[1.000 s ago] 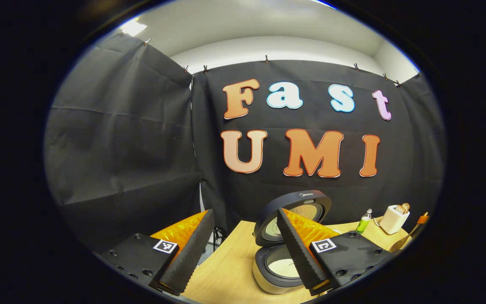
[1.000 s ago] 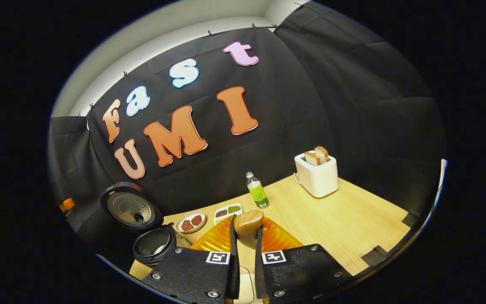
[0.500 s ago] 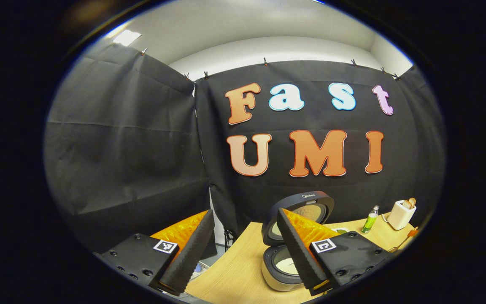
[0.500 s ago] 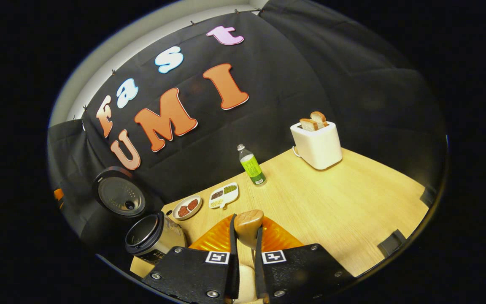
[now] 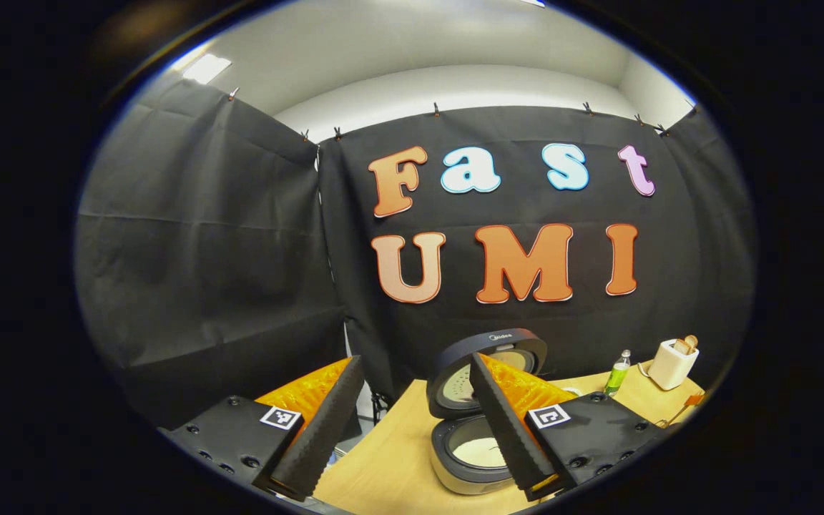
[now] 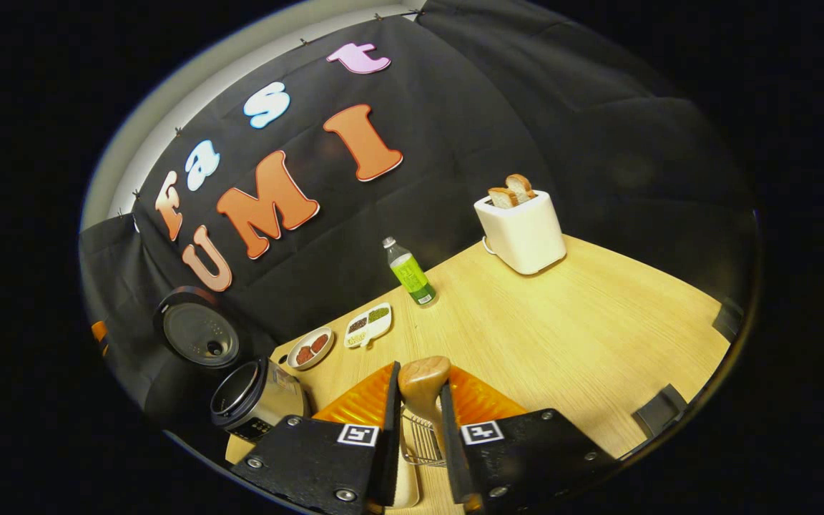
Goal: Close the left gripper, press the button to open the rice cooker; take a wooden spoon from the chopstick holder with the right hand, scoop a spoonful of rice and pour it into the rice cooker, then put the wooden spoon back into the chopstick holder.
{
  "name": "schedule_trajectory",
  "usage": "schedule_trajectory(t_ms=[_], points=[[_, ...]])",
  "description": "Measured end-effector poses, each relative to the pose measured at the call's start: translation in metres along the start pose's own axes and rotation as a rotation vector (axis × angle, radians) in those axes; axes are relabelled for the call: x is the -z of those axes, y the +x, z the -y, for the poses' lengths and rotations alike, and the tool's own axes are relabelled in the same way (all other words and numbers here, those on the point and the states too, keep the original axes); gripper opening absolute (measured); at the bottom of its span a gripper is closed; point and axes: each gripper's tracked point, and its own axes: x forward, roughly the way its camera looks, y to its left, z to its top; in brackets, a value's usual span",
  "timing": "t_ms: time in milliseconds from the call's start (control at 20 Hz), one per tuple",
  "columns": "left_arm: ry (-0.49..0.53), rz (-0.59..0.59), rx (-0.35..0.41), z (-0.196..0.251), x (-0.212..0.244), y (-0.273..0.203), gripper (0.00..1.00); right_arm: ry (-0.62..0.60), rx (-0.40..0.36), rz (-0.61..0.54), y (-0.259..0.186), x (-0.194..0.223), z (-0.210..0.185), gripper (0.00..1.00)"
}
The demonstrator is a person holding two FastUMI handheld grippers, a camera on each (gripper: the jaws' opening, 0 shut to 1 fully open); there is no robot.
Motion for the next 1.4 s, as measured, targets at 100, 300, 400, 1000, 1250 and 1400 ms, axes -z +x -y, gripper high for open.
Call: schedule_trajectory(t_ms=[100, 300, 400, 1000, 1250, 1400], points=[[0.002, 0.004, 0.004, 0.006, -0.002, 0.004, 0.97, -0.011, 0.035, 0.0, -0.005, -0.012, 0.007, 0.4], [-0.028, 0.003, 0.032, 0.025, -0.002, 0.009, 0.97, -0.09, 0.069, 0.021, -0.028, -0.052, 0.003, 0.78], [-0.044, -0.001, 0.045, 0.034, 0.0, 0.014, 0.97, -0.14, 0.069, 0.051, -0.042, -0.083, -0.008, 0.86], [-0.102, 0.02, 0.082, 0.078, -0.035, 0.069, 0.98, -0.353, 0.087, 0.239, -0.116, -0.226, -0.075, 0.94], [-0.116, 0.042, 0.135, 0.11, -0.074, 0.138, 0.99, -0.382, 0.096, 0.276, -0.129, -0.238, -0.077, 0.94], [-0.096, 0.0, 0.157, 0.127, -0.07, 0.181, 1.0, -0.391, 0.102, 0.284, -0.136, -0.24, -0.078, 0.95]])
